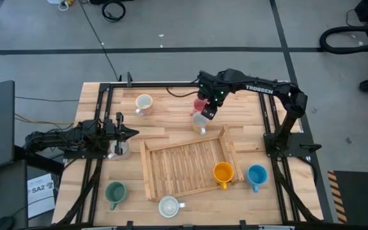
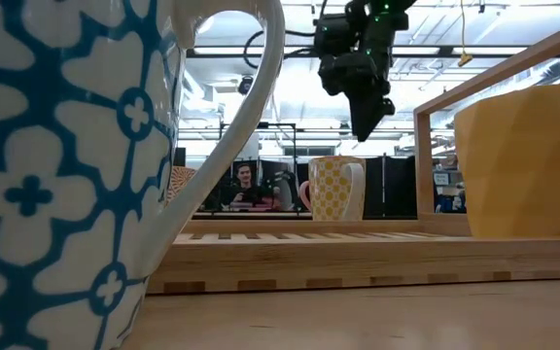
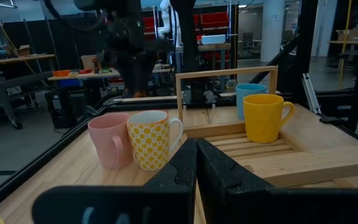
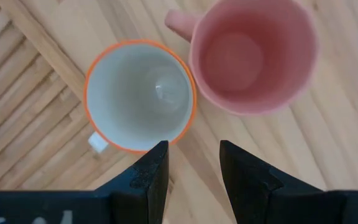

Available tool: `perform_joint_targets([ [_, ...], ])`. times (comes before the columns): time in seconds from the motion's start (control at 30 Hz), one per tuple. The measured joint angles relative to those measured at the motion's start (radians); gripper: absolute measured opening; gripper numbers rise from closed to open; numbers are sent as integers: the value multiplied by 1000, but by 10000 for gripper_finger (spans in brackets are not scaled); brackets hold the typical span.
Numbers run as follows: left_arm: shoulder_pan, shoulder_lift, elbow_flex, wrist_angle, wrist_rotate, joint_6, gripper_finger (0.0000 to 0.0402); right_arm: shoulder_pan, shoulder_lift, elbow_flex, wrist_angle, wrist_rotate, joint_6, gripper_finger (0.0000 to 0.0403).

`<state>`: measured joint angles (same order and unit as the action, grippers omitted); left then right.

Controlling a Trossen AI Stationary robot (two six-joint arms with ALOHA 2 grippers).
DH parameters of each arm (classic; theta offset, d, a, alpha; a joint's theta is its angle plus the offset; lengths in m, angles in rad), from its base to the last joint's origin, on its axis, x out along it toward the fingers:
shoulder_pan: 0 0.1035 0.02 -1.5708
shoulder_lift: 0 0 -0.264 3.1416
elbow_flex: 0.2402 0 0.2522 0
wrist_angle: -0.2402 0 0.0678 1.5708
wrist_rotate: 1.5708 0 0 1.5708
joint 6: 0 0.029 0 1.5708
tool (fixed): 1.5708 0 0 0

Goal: Place coffee mugs
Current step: Put the white-yellow patterned mug on the shelf

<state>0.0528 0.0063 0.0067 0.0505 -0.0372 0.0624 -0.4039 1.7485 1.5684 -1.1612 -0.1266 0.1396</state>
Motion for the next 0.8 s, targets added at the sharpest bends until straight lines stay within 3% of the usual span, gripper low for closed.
perform_joint_targets([
  [0.43, 0, 0, 0, 0, 0, 0, 13, 18, 0, -109, 157, 0, 26, 148],
  [0.8, 0, 0, 0, 0, 0, 0, 13, 18, 0, -152, 189, 0, 26, 148],
])
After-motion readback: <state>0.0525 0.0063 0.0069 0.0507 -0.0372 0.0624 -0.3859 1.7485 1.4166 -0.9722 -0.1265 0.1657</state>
